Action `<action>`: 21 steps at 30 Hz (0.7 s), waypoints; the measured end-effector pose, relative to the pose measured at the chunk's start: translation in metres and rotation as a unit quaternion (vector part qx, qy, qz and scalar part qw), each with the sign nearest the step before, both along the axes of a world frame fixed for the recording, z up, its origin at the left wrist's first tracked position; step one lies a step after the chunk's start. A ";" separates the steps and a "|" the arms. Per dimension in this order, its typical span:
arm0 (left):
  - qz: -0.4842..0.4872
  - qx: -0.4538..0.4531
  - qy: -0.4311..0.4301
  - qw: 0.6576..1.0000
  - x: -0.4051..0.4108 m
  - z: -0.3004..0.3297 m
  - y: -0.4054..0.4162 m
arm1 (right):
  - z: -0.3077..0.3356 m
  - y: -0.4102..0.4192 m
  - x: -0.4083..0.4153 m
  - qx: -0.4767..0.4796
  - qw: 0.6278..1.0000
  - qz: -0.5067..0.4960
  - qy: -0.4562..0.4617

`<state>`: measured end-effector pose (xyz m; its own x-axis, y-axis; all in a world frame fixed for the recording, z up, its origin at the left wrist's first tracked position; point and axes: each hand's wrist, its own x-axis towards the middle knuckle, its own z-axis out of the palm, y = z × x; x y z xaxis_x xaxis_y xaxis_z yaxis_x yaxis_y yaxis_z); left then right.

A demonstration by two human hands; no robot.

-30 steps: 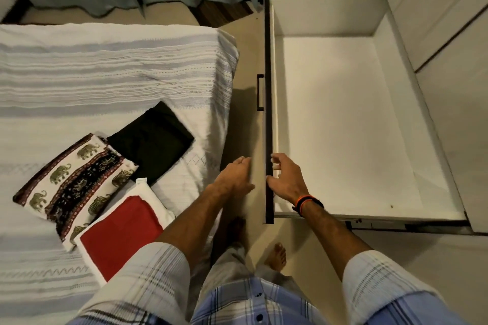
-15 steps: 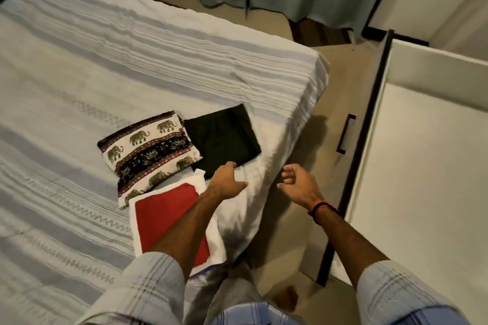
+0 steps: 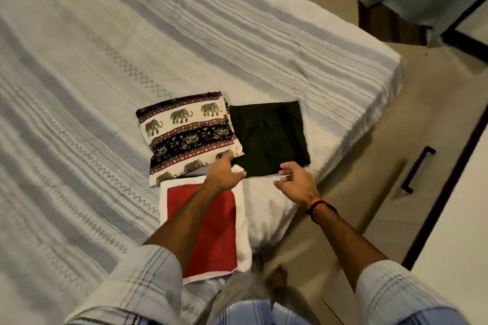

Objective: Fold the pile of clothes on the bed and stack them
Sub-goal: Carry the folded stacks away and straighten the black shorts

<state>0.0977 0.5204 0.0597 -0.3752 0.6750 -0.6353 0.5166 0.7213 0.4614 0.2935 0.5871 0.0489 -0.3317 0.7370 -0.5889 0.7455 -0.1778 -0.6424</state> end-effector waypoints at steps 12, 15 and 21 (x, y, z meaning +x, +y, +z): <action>0.138 -0.031 -0.006 0.990 -0.027 -0.007 -0.157 | -0.017 -0.100 -0.036 -0.029 0.996 0.087 -0.014; 0.171 -0.054 -0.016 0.984 -0.039 -0.023 -0.187 | -0.032 -0.118 -0.045 -0.056 0.994 0.086 -0.024; 0.235 -0.057 -0.019 0.970 -0.073 -0.084 -0.201 | -0.086 -0.128 -0.071 -0.084 0.992 0.053 -0.075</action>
<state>0.0246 0.3195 -0.0247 -0.5992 0.3601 -0.7151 0.1021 0.9202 0.3779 0.2226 0.4593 -0.0373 -0.3020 0.5899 -0.7489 0.8508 -0.1877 -0.4909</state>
